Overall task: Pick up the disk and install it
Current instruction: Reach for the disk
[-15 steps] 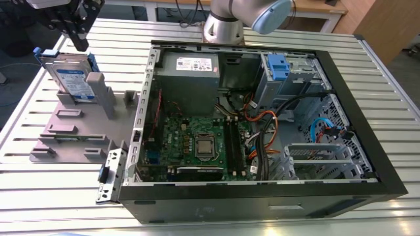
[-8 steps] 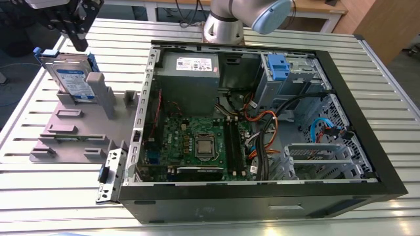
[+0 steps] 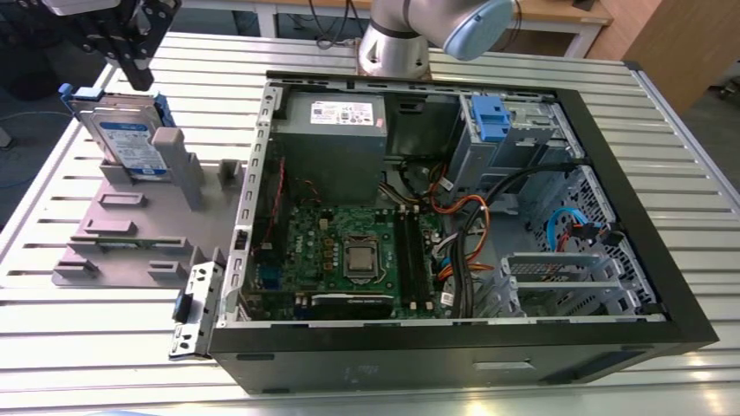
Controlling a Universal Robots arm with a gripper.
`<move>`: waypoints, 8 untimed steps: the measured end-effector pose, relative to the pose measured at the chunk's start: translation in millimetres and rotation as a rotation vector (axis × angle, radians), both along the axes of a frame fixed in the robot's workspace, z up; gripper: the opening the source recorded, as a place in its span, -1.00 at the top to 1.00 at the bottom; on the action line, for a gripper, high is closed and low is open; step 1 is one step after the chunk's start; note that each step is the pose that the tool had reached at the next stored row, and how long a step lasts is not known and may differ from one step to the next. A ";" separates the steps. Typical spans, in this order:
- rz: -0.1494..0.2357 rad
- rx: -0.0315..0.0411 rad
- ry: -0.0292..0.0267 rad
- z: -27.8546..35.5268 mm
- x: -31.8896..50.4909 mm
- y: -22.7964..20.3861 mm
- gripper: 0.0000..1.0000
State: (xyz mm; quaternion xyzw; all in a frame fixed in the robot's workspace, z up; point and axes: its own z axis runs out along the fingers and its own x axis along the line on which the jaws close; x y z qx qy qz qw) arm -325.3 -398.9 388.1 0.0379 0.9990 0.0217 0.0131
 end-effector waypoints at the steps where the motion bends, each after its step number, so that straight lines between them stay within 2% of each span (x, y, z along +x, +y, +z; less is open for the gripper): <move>1: 0.000 0.0001 0.0000 0.0 -0.2 0.0 0.79; 8: 0.000 0.0000 0.0001 -0.4 -3.6 0.0 0.79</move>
